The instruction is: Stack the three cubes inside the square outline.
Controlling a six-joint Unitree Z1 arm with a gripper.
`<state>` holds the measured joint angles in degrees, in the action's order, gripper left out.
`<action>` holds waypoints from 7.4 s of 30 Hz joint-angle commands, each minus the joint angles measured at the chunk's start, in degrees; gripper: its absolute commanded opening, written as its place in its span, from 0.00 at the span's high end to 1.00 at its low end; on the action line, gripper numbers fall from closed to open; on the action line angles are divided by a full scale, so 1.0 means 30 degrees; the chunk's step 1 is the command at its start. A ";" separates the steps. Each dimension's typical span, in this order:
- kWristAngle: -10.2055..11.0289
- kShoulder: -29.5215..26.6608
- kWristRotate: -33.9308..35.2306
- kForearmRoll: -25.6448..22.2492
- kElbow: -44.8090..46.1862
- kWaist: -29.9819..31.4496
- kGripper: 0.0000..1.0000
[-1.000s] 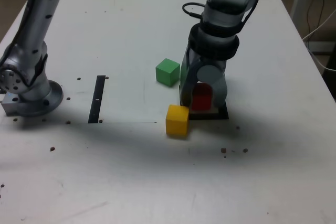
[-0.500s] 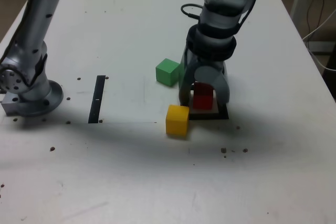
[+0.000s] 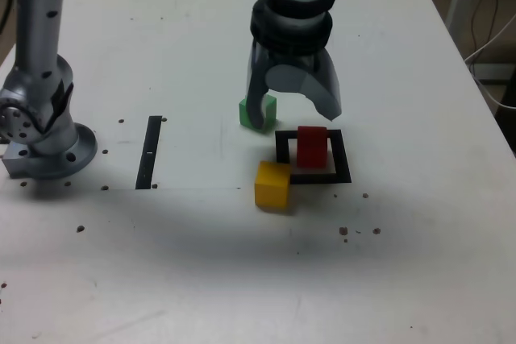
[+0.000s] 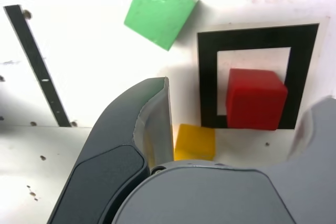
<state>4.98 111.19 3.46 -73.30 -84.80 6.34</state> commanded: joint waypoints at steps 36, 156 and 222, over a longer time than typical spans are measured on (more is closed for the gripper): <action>-0.2150 0.1312 0.1893 0.2171 0.2415 0.3944 0.06; 0.0165 0.1722 -0.0402 -0.2186 -0.3611 0.0265 0.00; 0.1341 0.2224 -0.9950 0.0945 0.2613 -0.3535 0.52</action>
<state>9.09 117.43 -26.63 -70.13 -76.59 -4.11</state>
